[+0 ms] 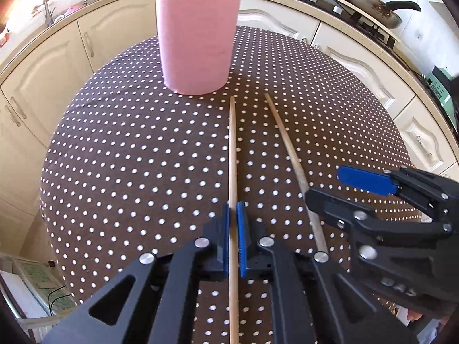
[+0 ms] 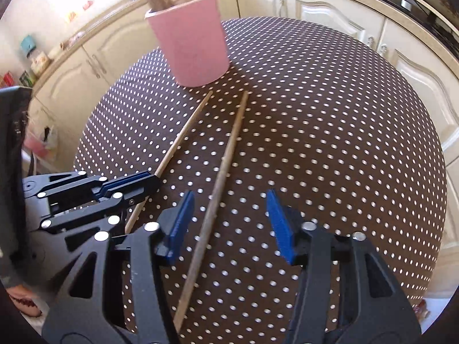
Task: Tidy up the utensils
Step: 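Grasp one of the last chopsticks with the left gripper while the right gripper grasps the other, then lift both held chopsticks up over the pink cup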
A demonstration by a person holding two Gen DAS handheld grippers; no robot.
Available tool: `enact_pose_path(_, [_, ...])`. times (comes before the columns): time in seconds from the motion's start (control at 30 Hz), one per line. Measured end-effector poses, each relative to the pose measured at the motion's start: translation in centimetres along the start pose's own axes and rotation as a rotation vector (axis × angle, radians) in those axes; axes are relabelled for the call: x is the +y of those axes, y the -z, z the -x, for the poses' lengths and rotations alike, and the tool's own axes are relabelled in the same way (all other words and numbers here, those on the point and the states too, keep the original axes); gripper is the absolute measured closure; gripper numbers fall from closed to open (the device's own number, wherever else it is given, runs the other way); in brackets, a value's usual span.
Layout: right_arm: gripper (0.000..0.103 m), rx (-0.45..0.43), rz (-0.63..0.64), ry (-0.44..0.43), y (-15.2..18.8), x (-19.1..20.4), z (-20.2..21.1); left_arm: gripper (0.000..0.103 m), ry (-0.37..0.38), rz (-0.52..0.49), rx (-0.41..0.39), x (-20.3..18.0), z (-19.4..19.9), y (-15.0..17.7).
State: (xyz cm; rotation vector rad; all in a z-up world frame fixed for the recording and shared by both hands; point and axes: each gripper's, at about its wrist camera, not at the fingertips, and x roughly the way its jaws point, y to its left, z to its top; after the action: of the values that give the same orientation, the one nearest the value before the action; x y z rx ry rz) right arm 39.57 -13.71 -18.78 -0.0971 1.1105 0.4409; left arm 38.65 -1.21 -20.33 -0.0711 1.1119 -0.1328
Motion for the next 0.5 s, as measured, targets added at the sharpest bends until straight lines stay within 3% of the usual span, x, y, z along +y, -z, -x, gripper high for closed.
enact_pose_path(0.07, [0.069, 0.045, 0.003, 0.004, -0.4, 0.5, -0.9, 0.097, -0.006, 0.014, 0.002, 0.4, 0.3, 0.2])
enact_pose_path(0.23, [0.075, 0.104, 0.070, 0.087, -1.3, 1.8, -1.6, 0.097, 0.001, 0.031, 0.002, 1.5, 0.6, 0.7])
enact_pose_path(0.3, [0.086, 0.118, 0.102, 0.126, -1.6, 2.3, -1.9, 0.097, 0.004, 0.039, -0.002, 1.7, 0.8, 1.0])
enact_pose_path(0.5, [0.096, 0.125, 0.146, 0.125, -1.4, 3.7, -2.4, 0.097, 0.012, 0.036, -0.007, 2.1, 1.1, 1.3])
